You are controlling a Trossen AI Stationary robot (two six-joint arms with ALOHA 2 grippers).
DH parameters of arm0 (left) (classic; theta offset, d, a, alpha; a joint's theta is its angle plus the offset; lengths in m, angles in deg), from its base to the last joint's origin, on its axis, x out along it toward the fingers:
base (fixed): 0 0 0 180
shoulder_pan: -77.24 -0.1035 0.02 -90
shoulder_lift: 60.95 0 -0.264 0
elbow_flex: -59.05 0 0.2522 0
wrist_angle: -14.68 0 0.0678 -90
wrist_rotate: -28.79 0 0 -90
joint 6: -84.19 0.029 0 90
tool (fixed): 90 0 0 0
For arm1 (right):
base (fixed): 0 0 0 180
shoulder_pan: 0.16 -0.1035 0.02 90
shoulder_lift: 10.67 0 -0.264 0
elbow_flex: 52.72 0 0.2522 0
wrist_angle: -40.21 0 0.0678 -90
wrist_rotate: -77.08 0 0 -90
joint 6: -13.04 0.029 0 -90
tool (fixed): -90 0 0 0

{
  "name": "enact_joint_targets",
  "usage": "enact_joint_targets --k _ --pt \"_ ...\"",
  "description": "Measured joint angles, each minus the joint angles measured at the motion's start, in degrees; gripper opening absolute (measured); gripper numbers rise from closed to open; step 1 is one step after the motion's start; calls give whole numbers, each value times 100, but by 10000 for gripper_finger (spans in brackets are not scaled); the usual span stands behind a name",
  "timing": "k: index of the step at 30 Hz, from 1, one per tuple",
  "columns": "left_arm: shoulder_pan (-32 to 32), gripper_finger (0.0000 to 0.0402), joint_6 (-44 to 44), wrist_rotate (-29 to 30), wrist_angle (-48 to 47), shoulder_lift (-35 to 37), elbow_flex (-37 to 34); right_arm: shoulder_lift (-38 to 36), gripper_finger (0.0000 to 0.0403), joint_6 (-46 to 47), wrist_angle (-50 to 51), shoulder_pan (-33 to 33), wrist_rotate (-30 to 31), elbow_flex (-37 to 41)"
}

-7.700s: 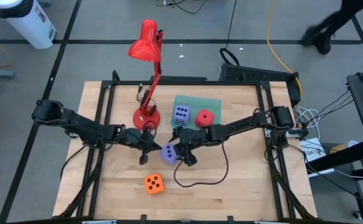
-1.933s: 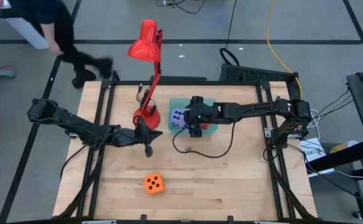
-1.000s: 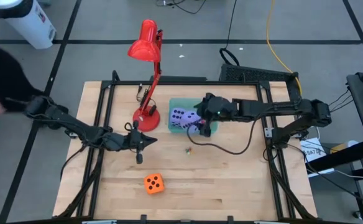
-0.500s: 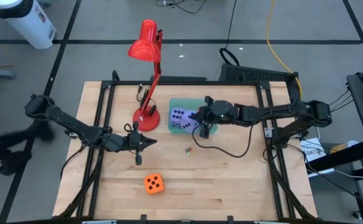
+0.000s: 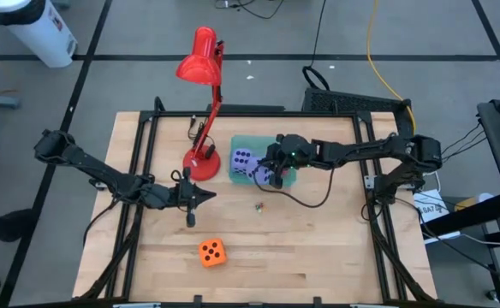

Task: Pick & Place Dice
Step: Put the large purple die into the blue bin, then put the large orange die into the blue bin

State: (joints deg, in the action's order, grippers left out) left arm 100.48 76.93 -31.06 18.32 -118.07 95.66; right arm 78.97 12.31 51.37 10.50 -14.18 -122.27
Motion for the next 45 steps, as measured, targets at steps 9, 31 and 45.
enact_joint_targets --k 9,31,45 --pt "0 4 1 -2 -31 0 0 16 0 161 389 -4 193 8" --pt "0 24 -42 0 -72 0 0 487 0 170 238 76 264 26" --pt "0 26 11 -23 -96 -2 2 -1766 0 102 264 -68 250 46"
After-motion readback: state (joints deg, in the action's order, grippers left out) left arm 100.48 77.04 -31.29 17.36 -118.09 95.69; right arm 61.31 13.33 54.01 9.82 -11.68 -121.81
